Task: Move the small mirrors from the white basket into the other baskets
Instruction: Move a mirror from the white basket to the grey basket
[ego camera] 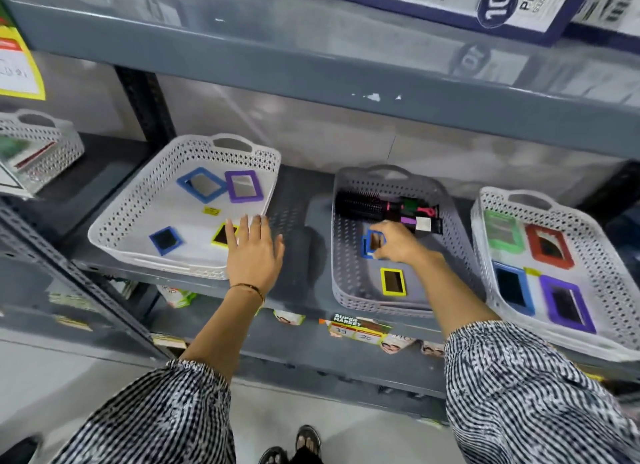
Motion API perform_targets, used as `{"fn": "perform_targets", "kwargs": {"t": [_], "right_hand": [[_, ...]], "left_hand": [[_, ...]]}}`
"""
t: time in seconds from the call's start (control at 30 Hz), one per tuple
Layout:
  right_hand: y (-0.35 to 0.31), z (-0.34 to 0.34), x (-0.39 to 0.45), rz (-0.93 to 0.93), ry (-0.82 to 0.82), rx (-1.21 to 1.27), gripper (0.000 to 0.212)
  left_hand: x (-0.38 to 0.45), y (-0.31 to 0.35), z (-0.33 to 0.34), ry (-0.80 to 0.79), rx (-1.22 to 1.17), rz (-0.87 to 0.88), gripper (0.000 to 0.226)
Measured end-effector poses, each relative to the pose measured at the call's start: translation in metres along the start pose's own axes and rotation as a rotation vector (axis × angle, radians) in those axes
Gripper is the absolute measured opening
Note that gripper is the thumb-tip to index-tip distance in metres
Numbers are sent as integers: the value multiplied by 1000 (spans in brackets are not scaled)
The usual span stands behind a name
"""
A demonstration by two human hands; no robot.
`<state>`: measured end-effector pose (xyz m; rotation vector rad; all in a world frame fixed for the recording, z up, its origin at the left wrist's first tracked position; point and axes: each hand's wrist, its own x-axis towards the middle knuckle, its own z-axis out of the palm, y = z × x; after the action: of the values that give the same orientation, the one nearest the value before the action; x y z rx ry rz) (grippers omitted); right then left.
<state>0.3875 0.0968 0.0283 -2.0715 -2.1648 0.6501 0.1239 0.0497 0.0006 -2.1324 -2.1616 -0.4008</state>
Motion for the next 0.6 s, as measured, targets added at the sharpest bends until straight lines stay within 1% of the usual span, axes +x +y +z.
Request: {"fn": "perform_targets", "kwargs": {"t": [0.2,0.3,0.43,0.53,0.6], "right_hand": [[-1,5,6,-24,-36,-1,46],[-2,6,6,-27,-74,10,53],[-2,6,4,-22,-102,11,56],[-2,6,2,-24,-117,-8,72],[-4,4,0,-24,-108,17,75]], "left_hand": [[0,0,2,2,14,-10,53],[0,0,2,-4,8,-16,54],[0,1,1,-8,11,-16,54],[0,1,1,-10,7,-17,54],[0,0,0,-10,-4,-21,55]]}}
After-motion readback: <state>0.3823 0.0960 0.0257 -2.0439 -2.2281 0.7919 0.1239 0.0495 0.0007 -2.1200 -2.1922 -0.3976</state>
